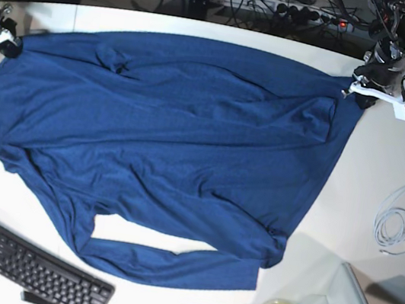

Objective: Layout the t-shirt on the table in an organized manner, then fold the t-shirt properly
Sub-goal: 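Pull the collar-edge corners apart with both grippers to stretch the shirt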

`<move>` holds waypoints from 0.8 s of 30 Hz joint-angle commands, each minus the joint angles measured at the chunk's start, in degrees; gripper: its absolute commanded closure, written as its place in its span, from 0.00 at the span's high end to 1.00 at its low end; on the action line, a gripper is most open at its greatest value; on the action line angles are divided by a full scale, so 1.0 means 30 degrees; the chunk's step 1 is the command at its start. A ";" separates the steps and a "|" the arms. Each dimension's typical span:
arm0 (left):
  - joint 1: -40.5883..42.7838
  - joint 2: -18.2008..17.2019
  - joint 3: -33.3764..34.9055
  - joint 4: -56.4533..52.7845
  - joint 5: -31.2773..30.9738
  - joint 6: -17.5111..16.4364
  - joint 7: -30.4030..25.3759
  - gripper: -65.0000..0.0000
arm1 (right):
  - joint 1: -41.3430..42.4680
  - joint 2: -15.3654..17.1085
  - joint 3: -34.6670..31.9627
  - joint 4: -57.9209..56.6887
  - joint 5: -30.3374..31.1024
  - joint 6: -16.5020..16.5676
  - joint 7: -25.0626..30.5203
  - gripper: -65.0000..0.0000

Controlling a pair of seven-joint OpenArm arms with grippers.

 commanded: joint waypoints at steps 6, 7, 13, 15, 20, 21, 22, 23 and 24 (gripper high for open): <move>0.0386 -0.0217 -0.0078 0.0639 -0.0145 -0.0066 0.0568 0.00 | -0.0289 0.0317 0.0096 0.0423 0.0278 0.0095 -0.0211 0.01; 0.0474 -0.0188 -0.0108 0.1049 -0.0145 -0.0066 0.0802 0.00 | -0.0318 0.0346 0.0096 0.0423 0.0278 0.0095 -0.0328 0.01; 0.0855 -0.0158 -0.0108 0.3042 -0.0028 -0.0037 0.1535 0.00 | -0.0582 0.0317 0.0155 0.0423 0.0278 0.0095 -0.0533 0.01; 0.0855 -0.0158 -0.0108 0.3071 -0.0028 -0.0007 0.1535 0.00 | -0.0787 0.0317 0.0711 0.0599 0.0278 0.0095 -0.0621 0.01; 0.0855 -0.0129 0.0010 0.2807 0.0001 -0.0007 0.1535 0.00 | -0.1227 0.0258 0.1092 0.1273 0.0249 0.0095 -0.0621 0.01; 0.0855 -0.0100 0.0010 0.2807 0.0001 -0.0007 0.1535 0.00 | -0.1256 0.0258 0.1151 0.1331 0.0249 0.0095 -0.0621 0.01; 0.0855 -0.0100 0.0010 0.2807 0.0001 -0.0007 0.1535 0.00 | -0.1256 0.0258 0.1151 0.1302 0.0249 0.0095 -0.0621 0.01; 0.0855 -0.0100 -0.0020 0.2807 0.0001 -0.0007 0.1535 0.00 | -0.1256 0.0229 0.1151 0.1302 0.0249 0.0095 -0.0621 0.01; 0.0855 -0.0100 -0.0078 0.2837 0.0001 -0.0007 0.1535 0.00 | -0.1256 0.0229 0.1151 0.1302 0.0249 0.0095 -0.0621 0.01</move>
